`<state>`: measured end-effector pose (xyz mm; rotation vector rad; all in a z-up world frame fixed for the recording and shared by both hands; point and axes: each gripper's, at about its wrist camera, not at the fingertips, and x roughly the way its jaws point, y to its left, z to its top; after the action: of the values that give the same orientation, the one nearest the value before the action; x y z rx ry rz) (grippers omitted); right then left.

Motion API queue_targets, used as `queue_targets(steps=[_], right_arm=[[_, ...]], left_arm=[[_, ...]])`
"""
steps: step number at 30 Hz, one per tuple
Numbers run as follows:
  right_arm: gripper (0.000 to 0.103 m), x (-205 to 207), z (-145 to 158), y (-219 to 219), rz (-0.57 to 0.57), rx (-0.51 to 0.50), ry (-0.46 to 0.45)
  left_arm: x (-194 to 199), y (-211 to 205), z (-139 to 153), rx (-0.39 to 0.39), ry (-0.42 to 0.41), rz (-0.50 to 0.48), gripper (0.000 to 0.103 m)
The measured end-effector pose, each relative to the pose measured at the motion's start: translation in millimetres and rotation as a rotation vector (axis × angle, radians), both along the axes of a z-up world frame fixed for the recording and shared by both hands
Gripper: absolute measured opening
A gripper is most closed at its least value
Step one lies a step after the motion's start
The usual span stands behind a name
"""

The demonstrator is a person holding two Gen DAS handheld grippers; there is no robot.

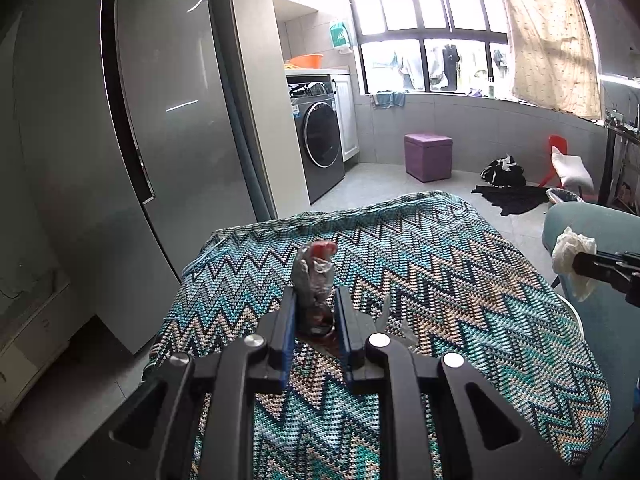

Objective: Collect trash
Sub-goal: 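Lift the red wrapper and white tissue and carry them toward the bin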

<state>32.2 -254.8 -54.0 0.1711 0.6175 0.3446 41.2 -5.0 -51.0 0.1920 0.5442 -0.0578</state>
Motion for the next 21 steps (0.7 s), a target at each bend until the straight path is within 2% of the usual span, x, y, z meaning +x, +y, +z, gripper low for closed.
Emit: queue_targets(steps=[13, 21], right_arm=[[0.016, 9, -14, -13, -0.013, 0.021, 0.021], [0.016, 9, -23, -36, -0.046, 0.044, 0.017]], left_arm=[[13, -14, -10, 0.045, 0.032, 0.018, 0.017], [20, -34, -13, 0.105, 0.048, 0.013, 0.017]])
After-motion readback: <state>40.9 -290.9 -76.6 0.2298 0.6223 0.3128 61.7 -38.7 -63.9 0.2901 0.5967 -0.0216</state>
